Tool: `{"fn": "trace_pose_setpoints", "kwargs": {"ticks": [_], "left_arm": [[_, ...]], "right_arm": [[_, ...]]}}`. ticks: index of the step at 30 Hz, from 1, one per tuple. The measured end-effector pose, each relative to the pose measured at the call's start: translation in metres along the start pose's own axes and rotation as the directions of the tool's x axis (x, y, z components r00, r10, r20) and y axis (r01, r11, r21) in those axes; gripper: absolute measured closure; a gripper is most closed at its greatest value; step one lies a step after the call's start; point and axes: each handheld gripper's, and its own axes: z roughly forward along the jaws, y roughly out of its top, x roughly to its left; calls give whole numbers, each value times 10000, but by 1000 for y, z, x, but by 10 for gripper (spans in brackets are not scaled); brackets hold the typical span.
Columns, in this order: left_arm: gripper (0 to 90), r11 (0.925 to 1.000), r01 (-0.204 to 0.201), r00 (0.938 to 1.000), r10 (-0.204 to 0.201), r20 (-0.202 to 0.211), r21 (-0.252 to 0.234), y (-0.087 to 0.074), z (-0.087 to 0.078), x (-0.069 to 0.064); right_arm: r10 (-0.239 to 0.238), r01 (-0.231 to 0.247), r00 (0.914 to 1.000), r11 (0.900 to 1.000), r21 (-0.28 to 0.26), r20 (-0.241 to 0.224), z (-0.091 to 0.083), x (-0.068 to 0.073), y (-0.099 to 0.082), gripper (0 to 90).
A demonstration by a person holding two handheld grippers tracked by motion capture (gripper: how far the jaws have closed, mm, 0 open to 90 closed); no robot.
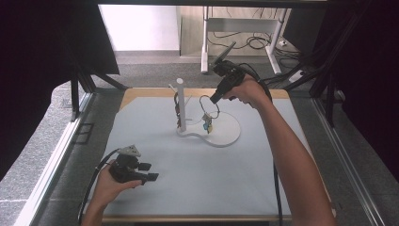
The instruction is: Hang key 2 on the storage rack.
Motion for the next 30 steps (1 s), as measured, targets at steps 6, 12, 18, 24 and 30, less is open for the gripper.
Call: {"fn": "trace_pose_setpoints", "kwargs": {"ticks": [6, 12, 18, 24, 30], "left_arm": [[437, 10000, -11, 10000, 11, 37, 4, 0, 0, -1], [437, 10000, -12, 10000, 12, 60, -46, 0, -1, -1], [437, 9999, -49, 10000, 49, 47, -91, -1, -2, -1], [438, 10000, -18, 10000, 18, 44, -78, -2, -3, 1], [438, 10000, -34, 9999, 35, 140, -91, -3, -3, 0]], "right_arm": [[55, -55, 10000, 10000, 50, 6, 7, -1, 4, 879], [118, -118, 9997, 9999, -22, 214, 13, -5, 10, 879], [275, -274, 9993, 9996, -41, 256, 18, -12, 18, 879], [299, -296, 9987, 9995, -64, 418, 23, -16, 29, 879], [374, -366, 9980, 9992, -156, 503, 29, -17, 40, 879]]}}
